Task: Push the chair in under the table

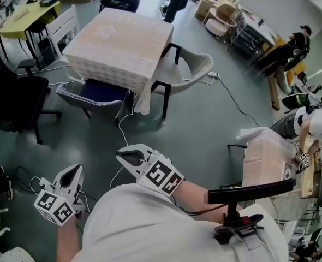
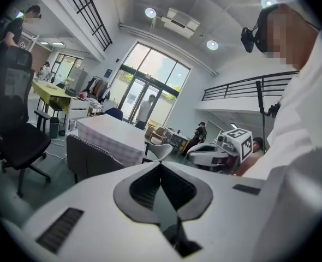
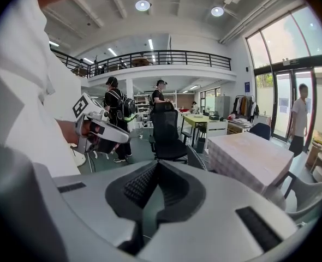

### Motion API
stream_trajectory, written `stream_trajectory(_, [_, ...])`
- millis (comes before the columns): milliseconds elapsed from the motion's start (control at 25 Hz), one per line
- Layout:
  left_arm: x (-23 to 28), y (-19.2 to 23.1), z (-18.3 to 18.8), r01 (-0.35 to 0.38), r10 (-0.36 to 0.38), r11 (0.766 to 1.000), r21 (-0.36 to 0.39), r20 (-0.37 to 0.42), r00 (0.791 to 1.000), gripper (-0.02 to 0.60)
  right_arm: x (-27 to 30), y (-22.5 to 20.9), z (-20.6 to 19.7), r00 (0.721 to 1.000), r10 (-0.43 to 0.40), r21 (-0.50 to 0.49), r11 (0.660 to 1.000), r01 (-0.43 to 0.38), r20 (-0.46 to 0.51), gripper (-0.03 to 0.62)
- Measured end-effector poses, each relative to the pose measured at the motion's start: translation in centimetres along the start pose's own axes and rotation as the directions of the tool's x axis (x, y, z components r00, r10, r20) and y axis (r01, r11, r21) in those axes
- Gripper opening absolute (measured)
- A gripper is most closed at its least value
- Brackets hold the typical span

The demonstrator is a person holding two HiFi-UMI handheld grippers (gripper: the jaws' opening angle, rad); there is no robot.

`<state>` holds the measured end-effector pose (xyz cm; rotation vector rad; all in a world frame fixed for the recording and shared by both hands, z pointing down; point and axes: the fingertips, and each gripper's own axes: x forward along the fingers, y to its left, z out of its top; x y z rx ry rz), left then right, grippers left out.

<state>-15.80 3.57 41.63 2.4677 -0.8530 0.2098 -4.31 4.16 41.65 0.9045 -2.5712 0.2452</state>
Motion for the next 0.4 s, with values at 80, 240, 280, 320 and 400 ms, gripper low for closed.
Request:
stream_trajectory(80, [0.4,-0.5,-0.3,0.012,-0.012,1.000,0.006,-0.011,1.000,0.011,-0.4,-0.1,-0.2,1.000,-0.007,0.005,1.000,0.007,0.001,0.014])
stream_trajectory(240, [1.3,-1.5,-0.5,0.033,-0.033,0.999,0.004,-0.026,0.999,0.011,-1.5,-0.2,-0.8,1.000,-0.019,0.018,1.000,0.019,-0.007,0.014])
stream_trajectory(280, [1.6,-1.7,-0.5,0.038,-0.038,0.999,0.005,-0.029,0.999,0.011,-1.7,-0.3,-0.9,1.000,-0.021,0.021,1.000,0.022,-0.009,0.014])
stream_trajectory(320, [1.9,-1.9,-0.5,0.045,-0.045,0.999,0.010,-0.031,0.999,0.011,-1.9,-0.5,-1.0,1.000,-0.024,0.023,0.999,0.024,-0.011,0.014])
stream_trajectory(400, [2.7,-2.4,-0.4,0.059,-0.058,0.998,0.020,-0.037,0.998,0.011,-2.4,-1.0,-1.2,0.999,-0.030,0.026,0.999,0.031,-0.013,0.014])
